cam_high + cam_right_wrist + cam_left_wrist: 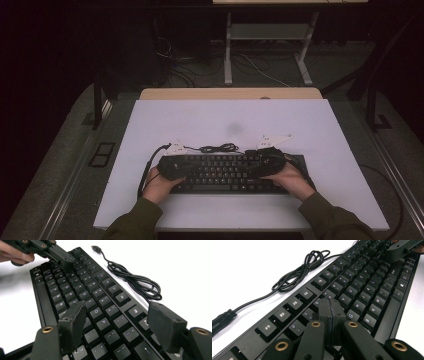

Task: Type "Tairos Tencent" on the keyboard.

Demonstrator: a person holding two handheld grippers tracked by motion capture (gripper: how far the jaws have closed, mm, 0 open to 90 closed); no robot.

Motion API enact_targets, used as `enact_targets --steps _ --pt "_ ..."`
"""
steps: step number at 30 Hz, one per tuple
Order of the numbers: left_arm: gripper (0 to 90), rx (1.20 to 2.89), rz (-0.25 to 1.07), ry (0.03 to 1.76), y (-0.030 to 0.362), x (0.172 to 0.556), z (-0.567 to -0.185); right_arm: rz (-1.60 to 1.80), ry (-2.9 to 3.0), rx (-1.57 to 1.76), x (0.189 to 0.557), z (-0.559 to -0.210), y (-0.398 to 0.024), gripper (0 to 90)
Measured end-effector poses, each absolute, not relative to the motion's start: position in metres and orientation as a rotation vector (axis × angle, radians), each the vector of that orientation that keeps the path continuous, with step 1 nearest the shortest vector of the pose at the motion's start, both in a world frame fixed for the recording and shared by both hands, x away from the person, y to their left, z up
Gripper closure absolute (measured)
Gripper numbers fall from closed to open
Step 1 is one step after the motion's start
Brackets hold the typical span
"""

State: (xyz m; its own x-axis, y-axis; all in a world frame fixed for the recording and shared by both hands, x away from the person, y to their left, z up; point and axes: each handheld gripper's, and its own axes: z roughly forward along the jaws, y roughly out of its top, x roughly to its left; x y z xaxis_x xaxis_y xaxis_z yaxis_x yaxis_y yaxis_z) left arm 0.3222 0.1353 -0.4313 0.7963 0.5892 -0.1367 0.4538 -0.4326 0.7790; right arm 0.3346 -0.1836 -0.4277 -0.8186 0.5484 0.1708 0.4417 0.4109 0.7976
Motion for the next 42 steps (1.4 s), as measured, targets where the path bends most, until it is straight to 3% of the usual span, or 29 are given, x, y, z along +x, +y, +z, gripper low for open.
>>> enact_targets --steps 42 --pt "88.4 2.162 0.176 0.755 0.1288 0.3252 -0.4366 1.373 2.522 0.913 0.3333 -0.4282 -0.1876 31.1"
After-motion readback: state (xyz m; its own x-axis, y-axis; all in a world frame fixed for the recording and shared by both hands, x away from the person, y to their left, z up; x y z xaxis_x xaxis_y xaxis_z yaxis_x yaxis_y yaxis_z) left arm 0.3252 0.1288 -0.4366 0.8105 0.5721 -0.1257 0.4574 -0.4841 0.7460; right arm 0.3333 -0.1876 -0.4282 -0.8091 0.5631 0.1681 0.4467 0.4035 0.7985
